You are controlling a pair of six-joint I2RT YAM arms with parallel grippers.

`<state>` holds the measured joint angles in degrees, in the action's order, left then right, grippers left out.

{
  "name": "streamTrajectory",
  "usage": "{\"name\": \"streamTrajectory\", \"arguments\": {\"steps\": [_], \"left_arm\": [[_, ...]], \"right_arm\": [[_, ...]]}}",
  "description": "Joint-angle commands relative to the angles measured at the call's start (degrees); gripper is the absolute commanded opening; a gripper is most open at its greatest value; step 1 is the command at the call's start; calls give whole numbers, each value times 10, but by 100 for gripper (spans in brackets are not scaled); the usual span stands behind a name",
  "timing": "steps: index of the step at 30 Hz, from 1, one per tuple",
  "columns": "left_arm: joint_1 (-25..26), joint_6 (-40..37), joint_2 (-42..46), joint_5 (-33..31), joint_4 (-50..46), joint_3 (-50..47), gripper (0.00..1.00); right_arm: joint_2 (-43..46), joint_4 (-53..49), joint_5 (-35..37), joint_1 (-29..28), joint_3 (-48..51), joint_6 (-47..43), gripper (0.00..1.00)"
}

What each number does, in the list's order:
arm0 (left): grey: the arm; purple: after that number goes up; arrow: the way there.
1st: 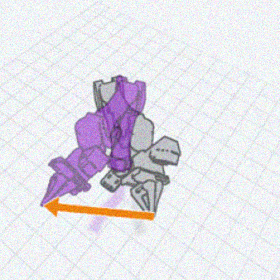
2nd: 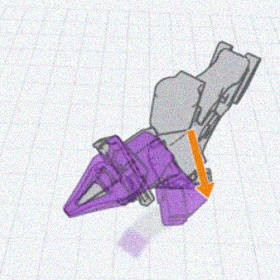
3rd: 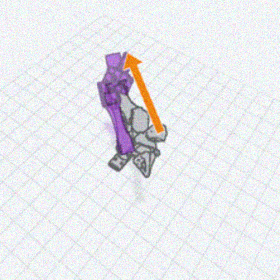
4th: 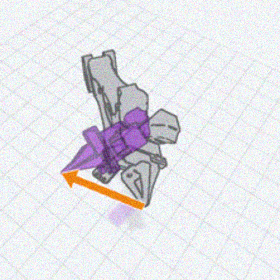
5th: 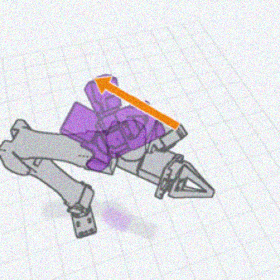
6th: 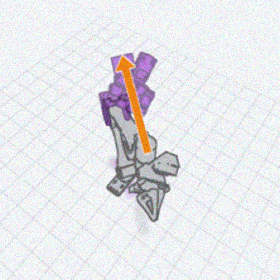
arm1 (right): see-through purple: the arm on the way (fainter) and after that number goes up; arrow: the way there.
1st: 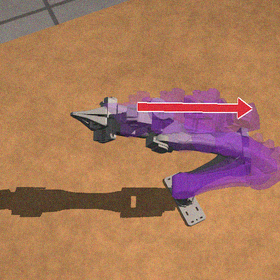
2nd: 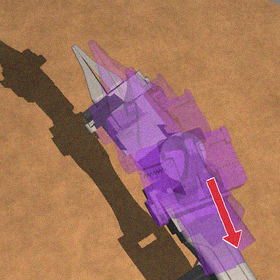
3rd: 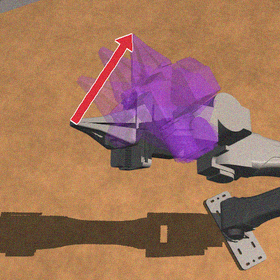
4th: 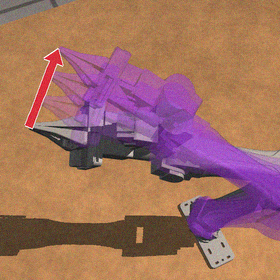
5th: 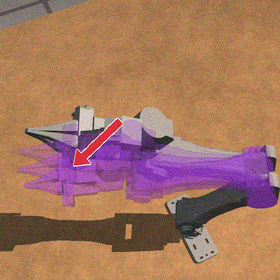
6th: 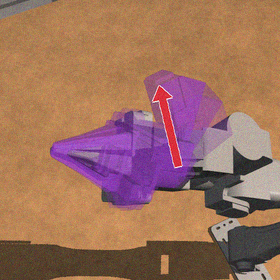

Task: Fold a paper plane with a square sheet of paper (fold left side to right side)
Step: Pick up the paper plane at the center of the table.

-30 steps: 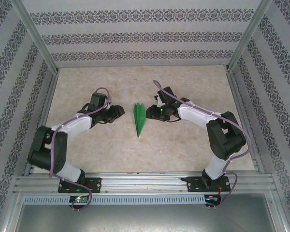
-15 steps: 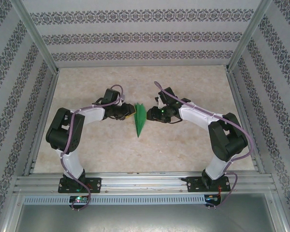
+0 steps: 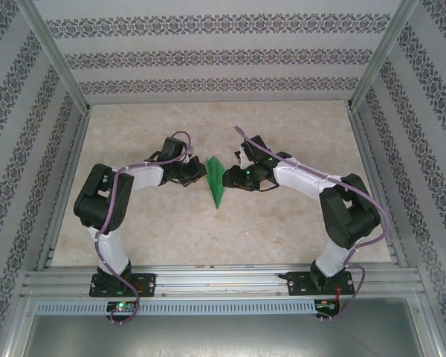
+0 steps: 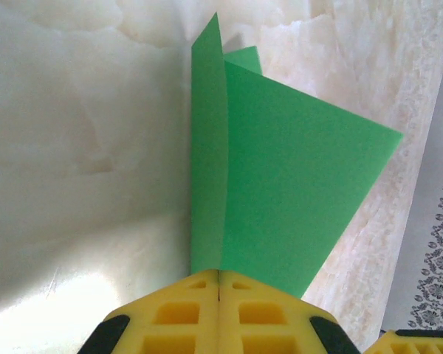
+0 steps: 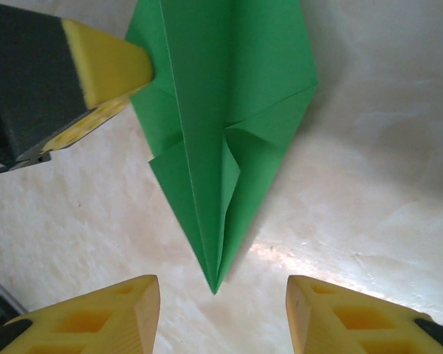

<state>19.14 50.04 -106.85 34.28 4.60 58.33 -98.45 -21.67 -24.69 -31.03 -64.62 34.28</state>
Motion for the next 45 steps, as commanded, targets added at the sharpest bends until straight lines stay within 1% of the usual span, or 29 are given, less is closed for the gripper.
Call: {"name": "streamTrajectory", "arguments": {"steps": [1, 10, 19, 31, 45], "left_arm": [[7, 28, 25, -5, 42, -16, 2], [8, 32, 23, -5, 42, -20, 1], [7, 37, 22, -5, 46, -22, 1], [9, 39, 18, -4, 47, -22, 1], [11, 42, 11, -1, 52, -17, 1]], "right_arm": [[-17, -2, -15, -11, -23, -2, 49], [-79, 6, -24, -14, -65, -6, 55], [-129, 19, -39, -16, -95, -5, 56], [-151, 27, -40, -24, -108, -9, 58], [-175, 1, -6, -30, -137, -27, 58]]}}
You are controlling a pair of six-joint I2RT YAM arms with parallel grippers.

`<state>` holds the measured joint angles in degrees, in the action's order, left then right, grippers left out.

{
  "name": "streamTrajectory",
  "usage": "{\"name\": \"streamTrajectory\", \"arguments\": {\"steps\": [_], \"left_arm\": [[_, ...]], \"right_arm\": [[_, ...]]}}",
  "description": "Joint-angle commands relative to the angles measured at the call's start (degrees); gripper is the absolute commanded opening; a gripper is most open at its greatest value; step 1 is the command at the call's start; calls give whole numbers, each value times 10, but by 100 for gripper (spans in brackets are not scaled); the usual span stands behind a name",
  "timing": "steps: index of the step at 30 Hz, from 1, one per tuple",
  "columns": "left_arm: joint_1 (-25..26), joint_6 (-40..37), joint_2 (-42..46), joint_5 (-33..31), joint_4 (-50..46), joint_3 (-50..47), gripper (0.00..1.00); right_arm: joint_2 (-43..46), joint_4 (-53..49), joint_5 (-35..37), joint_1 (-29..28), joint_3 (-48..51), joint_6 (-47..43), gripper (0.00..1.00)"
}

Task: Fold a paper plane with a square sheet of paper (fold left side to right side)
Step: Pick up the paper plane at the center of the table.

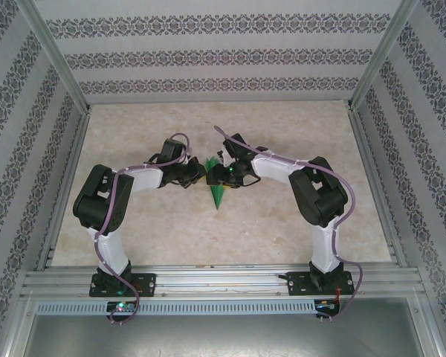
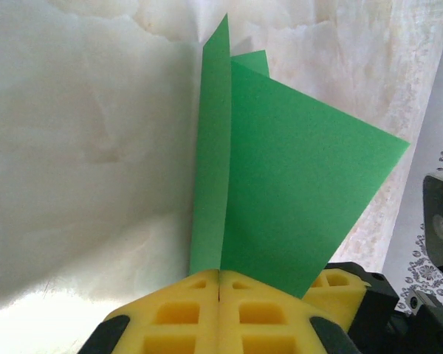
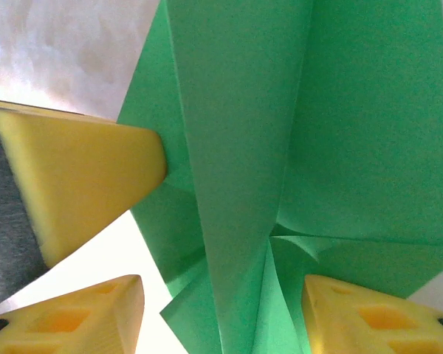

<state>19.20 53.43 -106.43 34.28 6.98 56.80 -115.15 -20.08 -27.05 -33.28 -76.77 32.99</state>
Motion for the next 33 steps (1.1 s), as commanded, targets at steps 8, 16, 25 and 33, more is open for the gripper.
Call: {"name": "streamTrajectory", "arguments": {"steps": [8, 16, 25, 33], "left_arm": [[10, 8, 5, -4, 27, -4, 1], [10, 8, 2, -7, 26, -8, 1], [12, 10, 2, -11, 27, -13, 1], [14, 12, -2, -11, 30, -15, 1]], "right_arm": [[-10, -38, 39, -8, -17, -22, 44], [-9, -42, 40, -11, -17, -19, 30], [-15, -40, 39, -18, -21, -9, 27], [-22, -41, 47, -24, -23, 2, 26]]}}
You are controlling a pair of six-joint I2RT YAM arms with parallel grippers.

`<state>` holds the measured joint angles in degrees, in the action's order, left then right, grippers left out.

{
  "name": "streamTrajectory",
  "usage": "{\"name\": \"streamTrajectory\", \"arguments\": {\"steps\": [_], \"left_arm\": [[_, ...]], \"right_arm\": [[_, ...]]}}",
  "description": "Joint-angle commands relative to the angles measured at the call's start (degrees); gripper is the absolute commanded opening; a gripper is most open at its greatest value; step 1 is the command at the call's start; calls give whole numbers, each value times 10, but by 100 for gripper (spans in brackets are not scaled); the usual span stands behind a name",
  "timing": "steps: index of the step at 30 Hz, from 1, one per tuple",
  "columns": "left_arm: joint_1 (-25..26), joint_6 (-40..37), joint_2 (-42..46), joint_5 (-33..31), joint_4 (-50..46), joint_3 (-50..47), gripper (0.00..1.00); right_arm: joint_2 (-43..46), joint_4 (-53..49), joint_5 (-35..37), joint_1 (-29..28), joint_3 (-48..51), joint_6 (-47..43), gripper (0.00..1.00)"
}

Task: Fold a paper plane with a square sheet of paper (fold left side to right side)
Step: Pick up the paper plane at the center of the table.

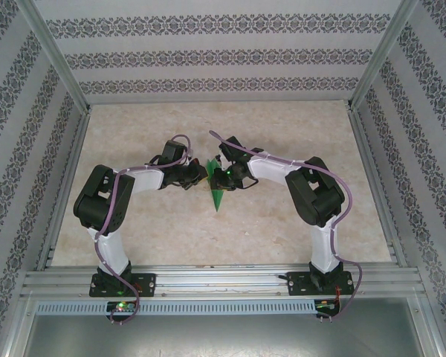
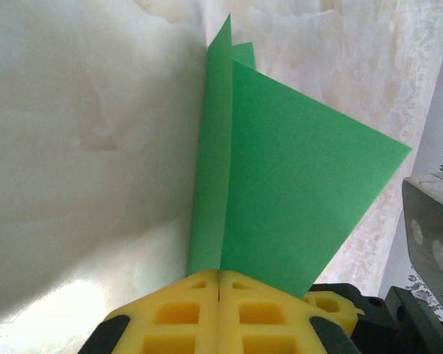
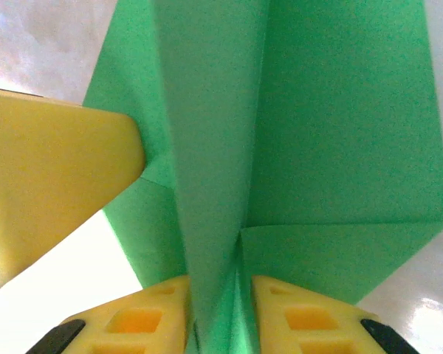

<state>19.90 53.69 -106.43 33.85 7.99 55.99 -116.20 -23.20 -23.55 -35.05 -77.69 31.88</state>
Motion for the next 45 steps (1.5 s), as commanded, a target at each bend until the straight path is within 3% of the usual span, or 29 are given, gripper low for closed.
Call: {"name": "streamTrajectory", "arguments": {"steps": [1, 9, 18, 22, 32, 39, 45], "left_arm": [[8, 9, -2, -7, 19, -7, 1], [8, 10, -2, -10, 21, -11, 4], [7, -18, 31, -22, 8, -12, 34], [4, -64, 84, -54, -59, -10, 40], [-18, -208, 298, -202, -236, -63, 44], [-32, -265, 417, -287, -300, -132, 52], [-45, -262, 481, -315, -312, -175, 71]], "right_arm": [[-12, -10, 15, -6, -13, 16, 25], [-21, -14, 22, -7, -13, 26, 22], [-20, -15, 21, -11, -13, 38, 8], [-10, -17, 28, -10, -13, 46, 0], [26, -90, 106, -9, -44, 25, 0], [37, -152, 164, -4, -81, 0, 0], [21, -200, 195, 10, -128, -6, 0]]}}
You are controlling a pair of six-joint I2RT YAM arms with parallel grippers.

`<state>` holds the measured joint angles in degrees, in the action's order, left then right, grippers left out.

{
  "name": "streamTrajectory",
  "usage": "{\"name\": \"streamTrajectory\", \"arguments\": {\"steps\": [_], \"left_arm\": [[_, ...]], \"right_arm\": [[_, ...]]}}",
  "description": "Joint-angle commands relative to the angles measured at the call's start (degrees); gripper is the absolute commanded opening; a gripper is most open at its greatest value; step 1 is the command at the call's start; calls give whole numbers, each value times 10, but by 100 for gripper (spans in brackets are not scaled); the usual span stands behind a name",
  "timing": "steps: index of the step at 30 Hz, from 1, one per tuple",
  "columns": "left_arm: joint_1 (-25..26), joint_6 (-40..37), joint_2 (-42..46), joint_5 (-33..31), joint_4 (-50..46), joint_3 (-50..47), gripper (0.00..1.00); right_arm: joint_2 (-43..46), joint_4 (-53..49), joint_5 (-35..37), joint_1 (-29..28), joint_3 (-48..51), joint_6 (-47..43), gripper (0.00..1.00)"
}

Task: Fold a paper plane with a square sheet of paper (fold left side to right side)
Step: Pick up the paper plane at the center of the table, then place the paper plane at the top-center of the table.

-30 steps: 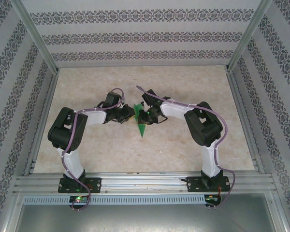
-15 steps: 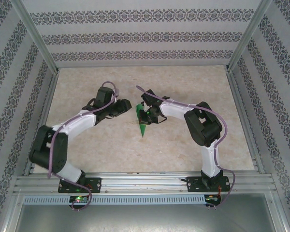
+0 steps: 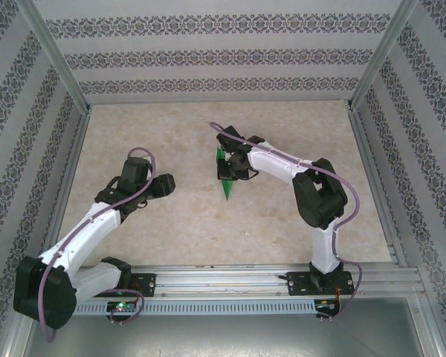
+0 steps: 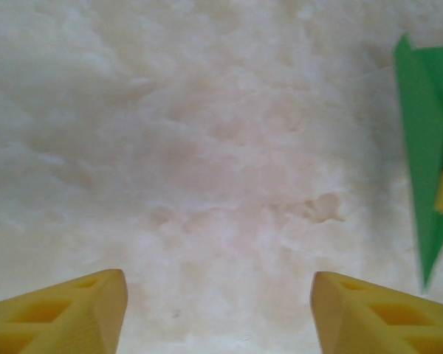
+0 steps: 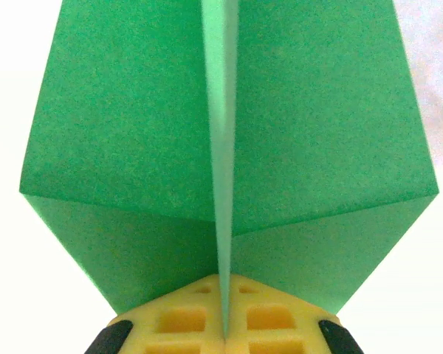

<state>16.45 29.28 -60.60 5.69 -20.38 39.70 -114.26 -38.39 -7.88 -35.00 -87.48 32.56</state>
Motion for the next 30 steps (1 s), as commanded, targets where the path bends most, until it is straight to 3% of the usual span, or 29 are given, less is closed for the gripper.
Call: {"name": "streamTrajectory", "arguments": {"steps": [1, 10, 30], "left_arm": [[-14, -17, 31, -35, -28, -18, 74], [-42, -15, 56, -35, -23, -46, 99], [-54, -4, 14, -10, -8, -40, 100]], "right_arm": [[-2, -57, 44, 12, -39, -11, 0], [-55, -129, 84, 28, -123, -11, 0], [-202, -227, 105, 70, -317, -38, 0]]}}
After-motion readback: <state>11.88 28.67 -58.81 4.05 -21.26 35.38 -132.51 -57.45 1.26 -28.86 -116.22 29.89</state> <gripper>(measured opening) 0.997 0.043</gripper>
